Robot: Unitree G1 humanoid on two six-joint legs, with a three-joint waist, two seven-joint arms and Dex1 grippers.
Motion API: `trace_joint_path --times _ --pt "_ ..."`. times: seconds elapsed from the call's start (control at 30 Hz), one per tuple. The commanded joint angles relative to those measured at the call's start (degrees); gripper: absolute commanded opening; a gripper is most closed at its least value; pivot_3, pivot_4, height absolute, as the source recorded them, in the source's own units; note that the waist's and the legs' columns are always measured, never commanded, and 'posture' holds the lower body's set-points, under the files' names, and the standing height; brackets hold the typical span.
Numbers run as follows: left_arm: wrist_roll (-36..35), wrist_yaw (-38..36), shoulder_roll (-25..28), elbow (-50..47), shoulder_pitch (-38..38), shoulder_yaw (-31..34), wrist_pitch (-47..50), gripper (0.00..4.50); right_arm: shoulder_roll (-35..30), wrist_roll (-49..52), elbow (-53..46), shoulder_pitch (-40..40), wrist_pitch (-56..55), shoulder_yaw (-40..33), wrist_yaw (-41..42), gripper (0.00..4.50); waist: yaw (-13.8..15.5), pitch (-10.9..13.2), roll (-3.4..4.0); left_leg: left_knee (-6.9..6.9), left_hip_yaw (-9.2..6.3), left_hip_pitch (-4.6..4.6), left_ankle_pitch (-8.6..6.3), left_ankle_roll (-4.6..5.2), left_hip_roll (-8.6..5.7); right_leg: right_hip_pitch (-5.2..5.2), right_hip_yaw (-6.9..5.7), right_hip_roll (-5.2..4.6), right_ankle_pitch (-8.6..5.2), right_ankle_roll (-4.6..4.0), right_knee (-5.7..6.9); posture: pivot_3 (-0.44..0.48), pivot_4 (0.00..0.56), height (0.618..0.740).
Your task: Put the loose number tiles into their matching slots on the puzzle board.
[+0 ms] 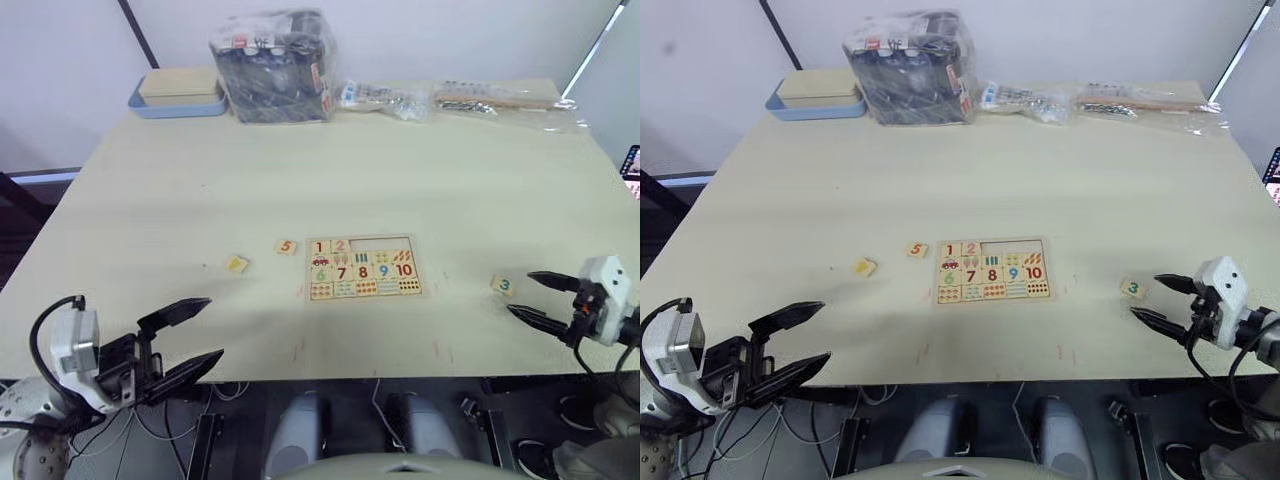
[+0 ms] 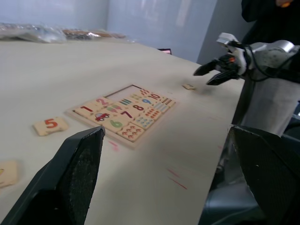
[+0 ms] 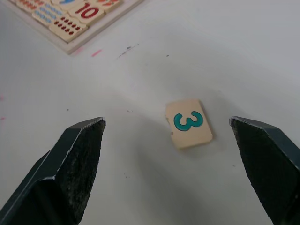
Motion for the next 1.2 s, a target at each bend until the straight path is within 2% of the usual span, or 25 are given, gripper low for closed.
trace_joint_path --times 0.03,0.33,0.5,0.83,0.93,0.97,1.2 --pt "-0.82 -1.36 1.23 -1.63 -1.32 -0.79 0.29 4.50 -1.69 -2.10 3.60 -5.00 0.28 2.88 1.19 4.44 0.00 0.02 0.03 0.02 0.02 0.00 0.00 0.00 0.00 0.00 0.01 0.00 0.00 0.00 0.00 0.000 0.150 0.740" --pt "-1.75 -1.67 1.07 -3.52 -1.87 -1.61 1.17 4.50 -2.40 -4.85 10.49 -10.07 -0.66 6.43 3.59 4.44 -0.06 0.01 0.01 0.03 0.03 0.00 0.00 0.01 -0.01 0.02 0.07 0.08 0.01 0.00 0.00 0.000 0.150 0.740" --pt "-1.27 -1.95 0.78 -3.15 -2.08 -1.70 0.85 4.50 -1.58 -6.12 11.21 -9.57 -2.95 6.74 3.32 2.17 -0.06 0.00 0.02 0.04 0.02 0.08 0.00 0.01 0.03 0.08 0.15 0.18 0.01 0.01 0.01 0.000 0.150 0.740" --pt "-0.56 -1.38 0.19 -2.64 -2.44 -1.99 0.62 4.50 -0.30 -6.16 11.54 -8.27 -5.73 6.54 2.44 2.17 -0.06 -0.02 -0.03 0.06 0.05 0.10 0.01 0.00 0.06 0.10 0.24 0.25 0.02 0.01 0.01 0.000 0.150 0.740" --pt "-0.49 -1.26 0.11 -2.62 -2.46 -1.96 0.69 4.50 -0.07 -6.39 11.74 -8.43 -5.92 6.73 1.78 1.35 -0.06 -0.05 -0.06 0.06 0.04 0.13 0.01 0.00 0.08 0.12 0.24 0.27 0.02 0.01 0.02 0.000 0.150 0.740" --pt "-0.48 -1.25 0.09 -2.60 -2.44 -1.93 0.69 4.50 -0.02 -6.38 11.65 -8.49 -5.86 6.74 1.63 0.88 -0.07 -0.06 -0.06 0.06 0.04 0.13 0.01 0.00 0.08 0.12 0.24 0.27 0.02 0.01 0.02 0.000 0.150 0.740" --pt "-0.58 -0.16 -0.33 -2.85 -2.25 -1.54 0.70 4.50 -2.57 -6.50 4.59 -10.95 -1.59 8.28 2.01 0.86 -0.12 -0.04 -0.02 0.06 0.06 0.15 0.01 0.00 0.10 0.12 0.27 0.28 0.02 0.01 0.03 0.000 0.150 0.740"
